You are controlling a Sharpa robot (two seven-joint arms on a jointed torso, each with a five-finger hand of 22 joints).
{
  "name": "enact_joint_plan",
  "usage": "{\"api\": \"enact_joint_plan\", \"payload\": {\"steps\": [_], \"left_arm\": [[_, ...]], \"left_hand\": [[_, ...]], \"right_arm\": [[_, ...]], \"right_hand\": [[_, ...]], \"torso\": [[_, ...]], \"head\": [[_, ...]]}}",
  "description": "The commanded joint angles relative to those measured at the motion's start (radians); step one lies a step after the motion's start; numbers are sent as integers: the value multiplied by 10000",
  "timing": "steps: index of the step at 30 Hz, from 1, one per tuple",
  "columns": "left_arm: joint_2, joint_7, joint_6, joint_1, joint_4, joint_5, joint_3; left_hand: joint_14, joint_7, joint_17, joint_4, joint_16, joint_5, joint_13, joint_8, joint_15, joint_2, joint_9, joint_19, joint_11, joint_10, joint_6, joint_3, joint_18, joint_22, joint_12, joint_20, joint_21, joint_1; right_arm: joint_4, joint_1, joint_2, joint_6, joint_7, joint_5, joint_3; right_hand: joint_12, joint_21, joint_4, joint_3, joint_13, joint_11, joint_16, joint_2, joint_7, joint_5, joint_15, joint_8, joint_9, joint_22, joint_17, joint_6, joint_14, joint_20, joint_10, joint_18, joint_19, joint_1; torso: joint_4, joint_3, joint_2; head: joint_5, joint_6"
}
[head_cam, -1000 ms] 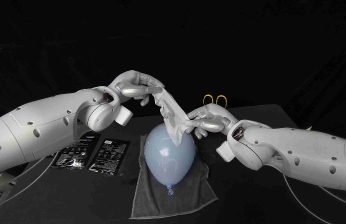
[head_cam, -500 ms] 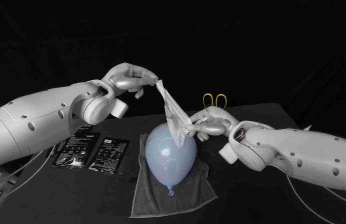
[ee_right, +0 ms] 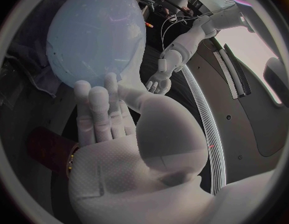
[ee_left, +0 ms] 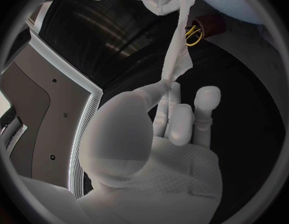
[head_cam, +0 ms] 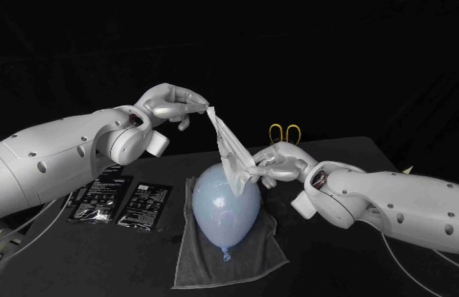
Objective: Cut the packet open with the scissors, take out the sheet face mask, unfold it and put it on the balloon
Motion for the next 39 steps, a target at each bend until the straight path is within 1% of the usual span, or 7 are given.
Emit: {"api": "enact_joint_plan", "payload": {"steps": [1, 11, 16, 21, 28, 32, 39], "left_arm": [[-44, 21, -24, 29, -23, -91, 15], [-231, -130, 133, 17, -81, -10, -68], [-384, -248, 266, -6, -131, 93, -150], [-458, -370, 420, -45, -226, 123, -204], [-488, -444, 497, -87, -245, 114, -265], [-551, -308, 488, -181, 34, -160, -337], [-611, 223, 363, -745, 835, -1064, -439]], "left_hand": [[43, -2, -11, -11, -29, 32, -8, 38, 15, 47, 541, 82, -13, 74, 45, 69, 83, 8, 9, -3, 25, 0], [-7, 128, -128, -29, -74, 36, -57, -157, 86, 83, 581, -38, 108, -232, -279, 320, 115, -227, -123, 22, -111, 129], [-324, 561, -747, -591, -211, 31, -77, -1211, 387, -183, 25, -438, 493, -724, -1485, 701, 202, -662, -196, 235, -263, 591], [-798, 823, -1604, -1478, -412, 18, -1166, -2014, 699, -637, -641, -1413, 914, -1245, -2308, 1419, 391, -938, -2064, 525, 89, 793], [-1007, 943, -2003, -1739, -508, 32, -1413, -2066, 854, -633, -847, -2061, 1090, -1495, -2188, 1539, 514, -1312, -3010, 681, 131, 677], [-967, 998, -1940, -1367, -453, 2, -1371, -1897, 921, -472, -891, -2153, 1089, -1022, -1772, 1415, 510, -1360, -3039, 784, 83, 159], [-1054, 734, -2163, -837, -486, 26, -1276, -1550, 730, -524, -905, -2163, 805, -250, -1229, 605, 526, -1855, -2671, 668, -489, -291]], "right_arm": [[40, -14, -19, -142, 134, 235, -9], [86, -14, -73, -528, 458, 889, -9], [116, -14, -85, -616, 595, 1105, -9], [141, -14, -96, -661, 675, 1228, -9], [172, -14, -98, -638, 714, 1404, -9], [204, -14, -101, -613, 788, 1641, -9], [264, -13, -149, -531, 928, 1999, -9]], "right_hand": [[67, 67, -926, 882, 14, -75, 59, -197, -32, 2, -221, 50, -8, 11, 55, 79, 149, -25, 10, 322, 110, 374], [113, 100, -916, 882, 26, -85, 115, -187, -41, 0, -230, 71, -11, 9, 114, 90, 226, -33, 1, 322, 157, 354], [127, 109, -915, 888, 29, -89, 130, -177, -45, 2, -234, 78, -12, 8, 127, 93, 245, -36, -1, 322, 171, 354], [154, 126, -919, 898, 36, -97, 177, -167, -53, 2, -241, 92, -13, 7, 195, 103, 304, -42, 0, 322, 193, 357], [166, 134, -919, 899, 38, -100, 190, -167, -56, 2, -244, 99, -13, 8, 207, 108, 321, -44, 0, 322, 202, 354], [178, 148, -917, 899, 38, -99, 209, -173, -55, 4, -245, 103, -18, 6, 218, 100, 345, -47, -17, 321, 222, 339], [132, 175, -921, 1099, -46, -52, 345, -85, -3, 91, -217, 46, -85, -9, 394, -72, 475, -34, -191, 313, 210, 327]], "torso": [[0, -5, 6], [3, -10, 11], [7, -10, 15], [7, -15, 14], [2, -11, 17], [-3, -5, 22], [-2, -13, 10]], "head": [[23, 29], [34, 48], [36, 46], [32, 43], [24, -6], [-2, -21], [-89, -84]]}}
